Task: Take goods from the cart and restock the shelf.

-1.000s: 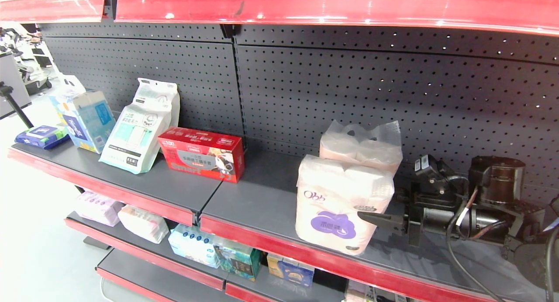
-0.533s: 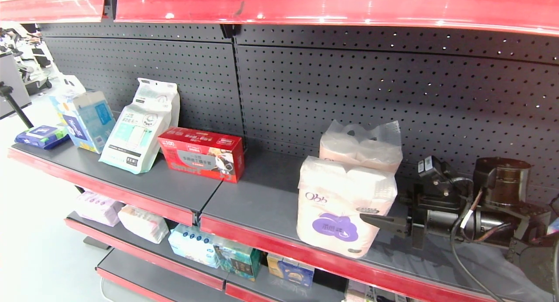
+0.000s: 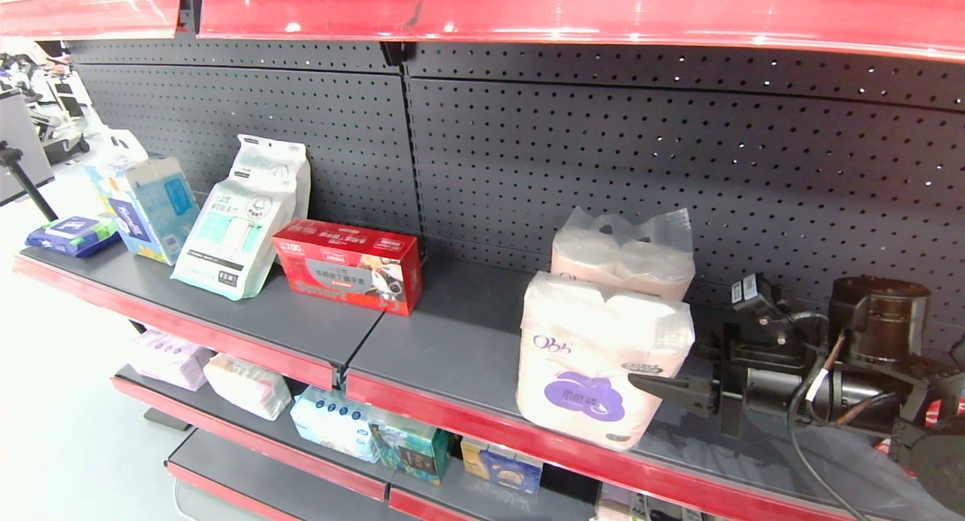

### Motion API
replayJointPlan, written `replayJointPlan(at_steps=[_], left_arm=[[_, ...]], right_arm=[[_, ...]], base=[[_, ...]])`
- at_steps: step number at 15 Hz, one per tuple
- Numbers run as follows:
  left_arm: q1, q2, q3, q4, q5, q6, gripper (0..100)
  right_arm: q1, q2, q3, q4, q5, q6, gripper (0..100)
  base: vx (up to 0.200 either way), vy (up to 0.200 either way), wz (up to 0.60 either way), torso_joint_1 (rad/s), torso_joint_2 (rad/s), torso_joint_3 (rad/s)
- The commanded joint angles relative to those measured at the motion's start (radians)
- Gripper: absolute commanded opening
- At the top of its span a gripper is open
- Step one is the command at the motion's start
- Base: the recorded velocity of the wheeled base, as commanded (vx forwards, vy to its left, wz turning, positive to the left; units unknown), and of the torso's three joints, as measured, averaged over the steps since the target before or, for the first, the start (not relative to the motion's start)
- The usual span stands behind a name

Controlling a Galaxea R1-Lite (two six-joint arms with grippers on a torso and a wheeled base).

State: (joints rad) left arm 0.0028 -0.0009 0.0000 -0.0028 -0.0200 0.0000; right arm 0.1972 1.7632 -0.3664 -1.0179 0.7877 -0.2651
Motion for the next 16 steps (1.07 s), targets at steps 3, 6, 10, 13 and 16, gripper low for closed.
replayJointPlan(at_steps=[3, 6, 10, 13, 16], left_arm=[[0.000, 0.001, 0.000, 0.000, 0.000, 0.000, 100], [0.000, 0.001, 0.000, 0.000, 0.000, 0.000, 100], [0.000, 0.001, 0.000, 0.000, 0.000, 0.000, 100], [0.000, 0.001, 0.000, 0.000, 0.000, 0.000, 100], [0.000, 0.001, 0.000, 0.000, 0.000, 0.000, 100]], right_arm=[[-0.007, -0.007, 0.006, 0.002, 0.001, 0.001, 0], [-0.009, -0.008, 0.007, 0.002, 0.001, 0.001, 0], [-0.005, -0.008, 0.014, 0.002, 0.001, 0.000, 0], [-0.005, -0.010, 0.015, 0.002, 0.004, -0.002, 0], [-0.005, -0.016, 0.014, 0.002, 0.002, 0.003, 100]], base=[[0.000, 0.000, 0.00, 0.000, 0.00, 0.000], [0.000, 0.000, 0.00, 0.000, 0.00, 0.000], [0.000, 0.000, 0.00, 0.000, 0.00, 0.000], [0.000, 0.000, 0.00, 0.000, 0.00, 0.000], [0.000, 0.000, 0.00, 0.000, 0.00, 0.000]])
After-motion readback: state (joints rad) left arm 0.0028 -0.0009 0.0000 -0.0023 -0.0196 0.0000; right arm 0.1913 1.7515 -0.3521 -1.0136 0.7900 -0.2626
